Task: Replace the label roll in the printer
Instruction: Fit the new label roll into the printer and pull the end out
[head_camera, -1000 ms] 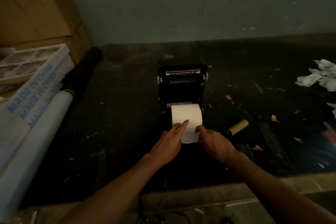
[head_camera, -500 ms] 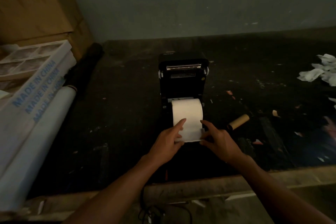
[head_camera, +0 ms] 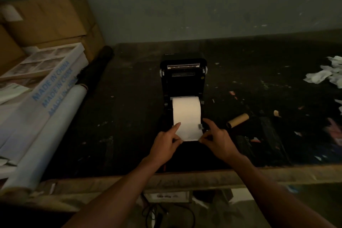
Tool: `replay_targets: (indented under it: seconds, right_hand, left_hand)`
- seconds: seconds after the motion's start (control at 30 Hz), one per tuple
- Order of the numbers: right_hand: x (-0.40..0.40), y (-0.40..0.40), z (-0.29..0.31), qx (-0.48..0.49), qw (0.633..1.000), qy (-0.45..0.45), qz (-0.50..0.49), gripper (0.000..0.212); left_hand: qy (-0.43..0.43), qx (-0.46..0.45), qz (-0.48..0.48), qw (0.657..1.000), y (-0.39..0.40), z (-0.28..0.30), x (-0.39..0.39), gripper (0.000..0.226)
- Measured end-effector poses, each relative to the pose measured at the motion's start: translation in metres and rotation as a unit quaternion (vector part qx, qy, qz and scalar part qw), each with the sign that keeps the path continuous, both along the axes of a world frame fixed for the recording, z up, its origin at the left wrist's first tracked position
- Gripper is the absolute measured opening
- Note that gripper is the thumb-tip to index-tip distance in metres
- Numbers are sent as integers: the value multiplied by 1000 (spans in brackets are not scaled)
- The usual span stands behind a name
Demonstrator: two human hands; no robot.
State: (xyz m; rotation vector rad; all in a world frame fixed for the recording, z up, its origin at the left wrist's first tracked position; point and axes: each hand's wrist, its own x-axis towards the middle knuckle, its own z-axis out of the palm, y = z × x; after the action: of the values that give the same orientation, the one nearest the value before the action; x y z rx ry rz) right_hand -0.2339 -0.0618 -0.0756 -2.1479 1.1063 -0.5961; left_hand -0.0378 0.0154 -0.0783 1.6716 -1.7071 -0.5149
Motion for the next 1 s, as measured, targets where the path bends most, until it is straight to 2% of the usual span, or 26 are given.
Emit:
replay_targets:
  seconds: [0.33, 0.77, 1.0]
  right_hand:
    - [-12, 22, 1, 17, 1000, 1, -13, 73]
    - [-18, 35, 2, 13, 1000, 15, 4, 72]
    - [-20, 42, 2, 24, 999, 30, 9, 70]
  left_hand:
    - [15, 17, 48, 999, 24, 4, -19, 60]
    - [14, 29, 44, 999, 43, 6, -26, 58]
    - [1, 22, 52, 998, 52, 7, -28, 45]
